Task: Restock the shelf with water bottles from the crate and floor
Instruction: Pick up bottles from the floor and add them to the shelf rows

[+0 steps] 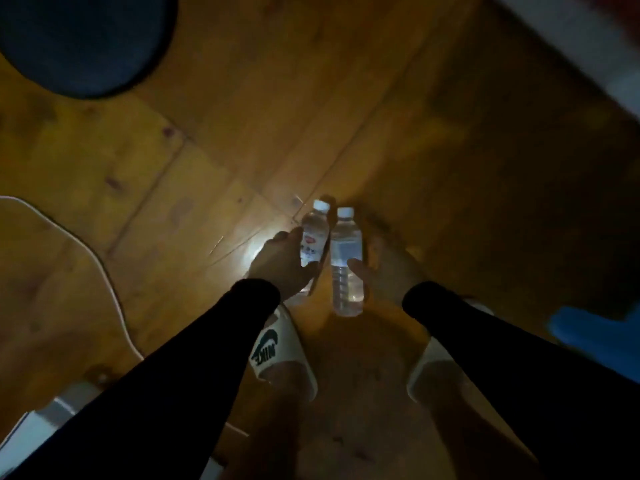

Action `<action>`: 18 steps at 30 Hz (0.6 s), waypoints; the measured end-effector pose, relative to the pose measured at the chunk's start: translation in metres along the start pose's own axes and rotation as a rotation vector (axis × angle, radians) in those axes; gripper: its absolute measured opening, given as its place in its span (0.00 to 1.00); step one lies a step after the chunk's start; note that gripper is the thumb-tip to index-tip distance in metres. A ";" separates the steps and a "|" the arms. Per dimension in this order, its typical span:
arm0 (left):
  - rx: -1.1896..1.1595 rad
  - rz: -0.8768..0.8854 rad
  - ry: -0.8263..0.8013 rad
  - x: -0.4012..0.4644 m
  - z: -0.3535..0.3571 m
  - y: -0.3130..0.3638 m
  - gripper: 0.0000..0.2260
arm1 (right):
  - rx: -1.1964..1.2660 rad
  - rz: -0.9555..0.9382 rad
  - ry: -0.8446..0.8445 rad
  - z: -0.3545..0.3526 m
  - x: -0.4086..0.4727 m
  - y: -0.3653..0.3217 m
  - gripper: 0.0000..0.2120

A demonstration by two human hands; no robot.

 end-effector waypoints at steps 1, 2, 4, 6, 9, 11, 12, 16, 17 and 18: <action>-0.030 -0.028 -0.002 0.014 0.016 -0.011 0.26 | 0.055 0.025 -0.004 0.020 0.018 0.006 0.27; -0.069 -0.050 0.005 0.027 0.031 -0.022 0.28 | 0.110 0.049 -0.005 0.036 0.033 0.010 0.28; -0.150 -0.090 0.049 0.046 0.052 -0.033 0.31 | 0.209 0.064 0.021 0.065 0.061 0.024 0.37; -0.209 -0.121 0.095 0.058 0.065 -0.038 0.33 | 0.306 0.064 0.047 0.083 0.081 0.034 0.43; -0.250 -0.132 0.104 0.059 0.065 -0.037 0.32 | 0.359 0.085 0.048 0.078 0.082 0.036 0.40; -0.295 -0.096 0.091 0.050 0.051 -0.030 0.30 | 0.360 0.068 0.078 0.058 0.069 0.033 0.40; -0.318 -0.066 0.098 0.042 0.039 -0.023 0.30 | 0.352 0.060 0.102 0.041 0.057 0.027 0.38; -0.438 0.032 0.134 -0.007 -0.032 0.025 0.29 | 0.395 0.034 0.230 -0.049 -0.010 -0.013 0.22; -0.458 0.050 0.169 -0.023 -0.058 0.040 0.28 | 0.402 0.011 0.263 -0.076 -0.031 -0.026 0.23; -0.450 0.086 0.217 -0.036 -0.081 0.056 0.27 | 0.395 -0.013 0.295 -0.102 -0.050 -0.039 0.24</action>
Point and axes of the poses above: each hand's wrist, its own x-axis towards the middle knuckle, its own z-axis out of the palm, y = z × x, the point moved 3 cm from there along x, towards the middle knuckle, and after that the axes turned 5 degrees about -x, right-handed, at the moved point
